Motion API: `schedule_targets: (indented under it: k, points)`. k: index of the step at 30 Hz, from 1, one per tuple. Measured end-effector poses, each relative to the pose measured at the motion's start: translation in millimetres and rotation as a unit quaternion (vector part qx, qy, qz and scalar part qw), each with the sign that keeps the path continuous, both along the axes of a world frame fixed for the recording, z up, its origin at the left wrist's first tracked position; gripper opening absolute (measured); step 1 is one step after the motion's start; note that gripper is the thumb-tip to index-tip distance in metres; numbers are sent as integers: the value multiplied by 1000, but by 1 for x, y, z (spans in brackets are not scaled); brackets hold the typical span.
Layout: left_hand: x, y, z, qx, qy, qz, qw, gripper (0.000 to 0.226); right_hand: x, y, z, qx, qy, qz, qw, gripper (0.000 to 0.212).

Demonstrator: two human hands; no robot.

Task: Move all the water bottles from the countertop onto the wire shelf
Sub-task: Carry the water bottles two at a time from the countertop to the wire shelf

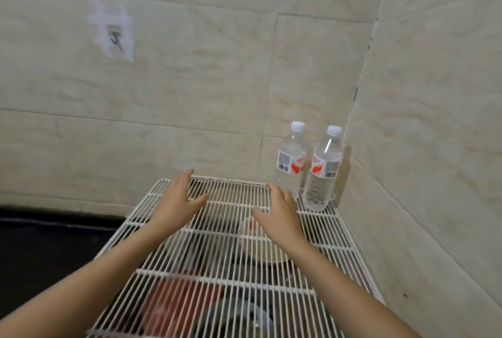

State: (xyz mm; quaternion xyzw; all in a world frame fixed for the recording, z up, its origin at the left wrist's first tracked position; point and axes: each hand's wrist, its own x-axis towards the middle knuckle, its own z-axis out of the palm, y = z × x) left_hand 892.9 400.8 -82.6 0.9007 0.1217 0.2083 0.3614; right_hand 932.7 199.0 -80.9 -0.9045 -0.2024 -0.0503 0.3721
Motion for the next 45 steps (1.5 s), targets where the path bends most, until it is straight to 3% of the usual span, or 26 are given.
schedule_targets:
  k: [5, 12, 22, 28, 32, 37, 45]
  points:
    - [-101, 42, -5, 3, -23, 111, 993, 58, -34, 56, -2, 28, 9, 78, 997, 71]
    - [-237, 91, -10, 9, -67, 245, 967, 53, -117, 132, 0, 0, -25, 181, 983, 75]
    - [-513, 131, -33, 4, -58, 428, 902, 52, -346, 236, -19, -17, -20, 352, 936, 72]
    - [-658, 136, -74, 12, 13, 515, 857, 54, -479, 277, -64, -75, -7, 434, 898, 72]
    - [-710, 137, -102, 116, 120, 525, 834, 56, -533, 309, -91, -117, -31, 474, 872, 70]
    - [-752, 174, -133, 185, 249, 528, 791, 50, -568, 368, -119, -164, -100, 517, 834, 70]
    - [-781, 303, -152, 218, 361, 513, 748, 50, -586, 519, -153, -187, -175, 569, 782, 69]
